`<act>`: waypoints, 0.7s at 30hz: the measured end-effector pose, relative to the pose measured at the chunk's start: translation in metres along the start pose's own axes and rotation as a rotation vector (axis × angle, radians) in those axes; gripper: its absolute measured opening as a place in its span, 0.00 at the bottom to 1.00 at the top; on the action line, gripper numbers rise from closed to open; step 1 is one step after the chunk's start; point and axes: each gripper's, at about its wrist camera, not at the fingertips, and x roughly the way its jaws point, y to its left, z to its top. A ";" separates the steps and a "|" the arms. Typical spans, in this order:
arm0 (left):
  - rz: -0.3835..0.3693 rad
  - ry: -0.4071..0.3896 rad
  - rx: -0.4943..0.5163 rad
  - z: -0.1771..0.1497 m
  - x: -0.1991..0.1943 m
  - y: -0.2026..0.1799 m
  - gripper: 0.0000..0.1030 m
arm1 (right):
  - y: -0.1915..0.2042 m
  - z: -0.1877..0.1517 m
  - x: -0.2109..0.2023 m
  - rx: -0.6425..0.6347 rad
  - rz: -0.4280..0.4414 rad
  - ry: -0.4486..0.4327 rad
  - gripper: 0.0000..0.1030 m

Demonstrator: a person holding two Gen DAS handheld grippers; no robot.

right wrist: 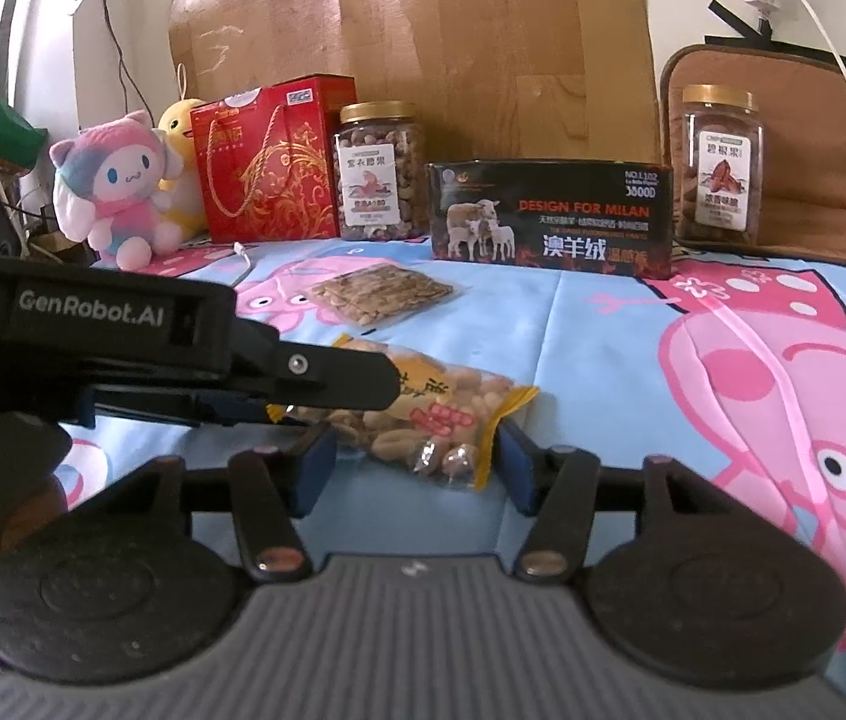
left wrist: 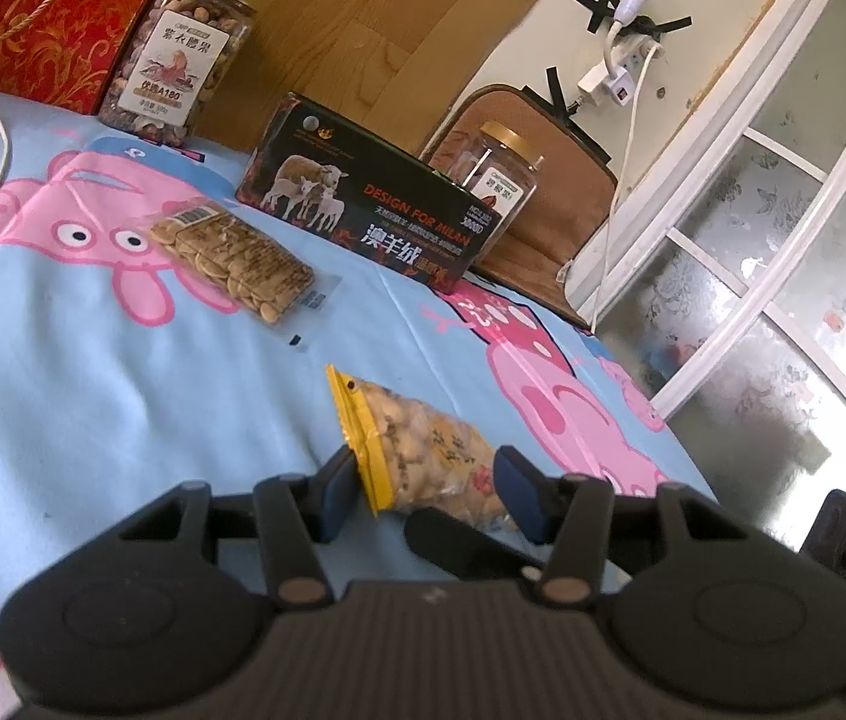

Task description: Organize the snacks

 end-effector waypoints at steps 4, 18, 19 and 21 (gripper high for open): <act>-0.001 -0.004 -0.011 0.000 0.000 0.000 0.49 | 0.000 0.000 0.000 0.005 0.004 0.000 0.60; 0.010 -0.003 0.017 -0.002 0.001 -0.003 0.47 | -0.001 0.000 -0.001 0.014 0.009 -0.002 0.61; 0.012 -0.003 0.020 -0.002 0.001 -0.003 0.47 | -0.001 0.000 -0.001 0.014 0.010 -0.002 0.61; 0.016 -0.003 0.026 -0.003 0.001 -0.004 0.47 | -0.001 0.000 -0.001 0.015 0.012 -0.003 0.61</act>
